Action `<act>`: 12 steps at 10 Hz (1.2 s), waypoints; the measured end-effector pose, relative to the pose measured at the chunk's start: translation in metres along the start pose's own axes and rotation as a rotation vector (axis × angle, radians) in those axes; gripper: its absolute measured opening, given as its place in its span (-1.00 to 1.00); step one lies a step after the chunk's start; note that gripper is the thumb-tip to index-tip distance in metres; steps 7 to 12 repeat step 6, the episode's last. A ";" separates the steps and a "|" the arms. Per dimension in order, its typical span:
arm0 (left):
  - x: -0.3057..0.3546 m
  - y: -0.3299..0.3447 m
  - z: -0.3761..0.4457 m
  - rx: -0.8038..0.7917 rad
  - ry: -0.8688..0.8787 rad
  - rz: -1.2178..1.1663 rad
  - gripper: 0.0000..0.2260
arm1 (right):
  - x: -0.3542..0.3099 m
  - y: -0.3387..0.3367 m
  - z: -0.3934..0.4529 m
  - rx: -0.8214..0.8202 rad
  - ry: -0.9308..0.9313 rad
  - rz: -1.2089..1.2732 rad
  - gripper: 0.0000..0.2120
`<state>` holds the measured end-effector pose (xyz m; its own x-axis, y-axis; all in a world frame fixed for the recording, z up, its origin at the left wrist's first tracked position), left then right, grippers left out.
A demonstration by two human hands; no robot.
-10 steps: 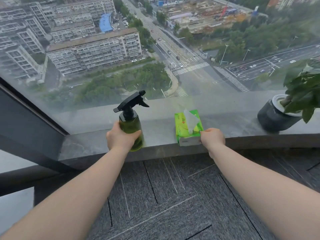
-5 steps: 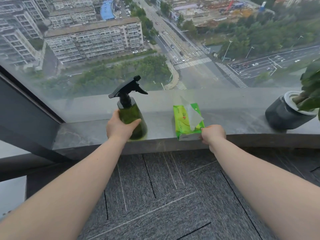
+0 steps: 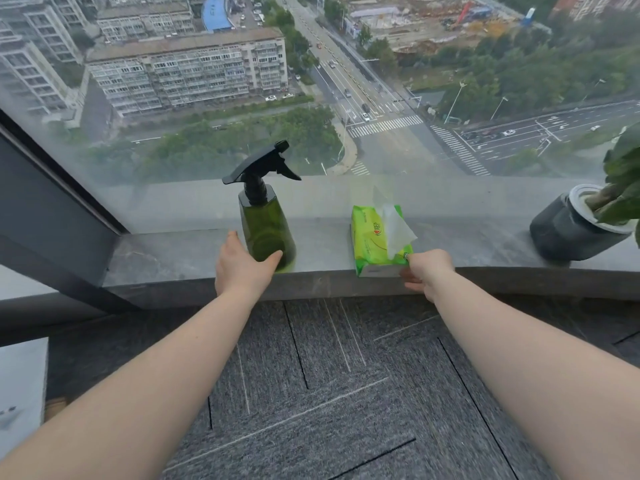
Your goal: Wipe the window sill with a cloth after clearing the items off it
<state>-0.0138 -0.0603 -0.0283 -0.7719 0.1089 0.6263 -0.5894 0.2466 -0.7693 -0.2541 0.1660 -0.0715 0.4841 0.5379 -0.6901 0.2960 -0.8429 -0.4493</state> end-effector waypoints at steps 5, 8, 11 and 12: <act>-0.003 0.019 -0.025 -0.216 0.130 0.236 -0.88 | -0.003 -0.011 -0.001 0.005 -0.050 -0.189 -0.77; 0.002 0.025 -0.025 -0.270 0.151 0.239 -0.88 | -0.007 -0.015 -0.010 0.036 -0.088 -0.245 -0.82; 0.002 0.025 -0.025 -0.270 0.151 0.239 -0.88 | -0.007 -0.015 -0.010 0.036 -0.088 -0.245 -0.82; 0.002 0.025 -0.025 -0.270 0.151 0.239 -0.88 | -0.007 -0.015 -0.010 0.036 -0.088 -0.245 -0.82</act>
Point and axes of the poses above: each hand's wrist, its own z-axis towards the middle knuckle, its own y-axis out of the palm, x = y × z, the point moved 5 cm from there along z, towards the middle knuckle, and after that the axes turned 8 degrees about x, right-handed, at the moved point
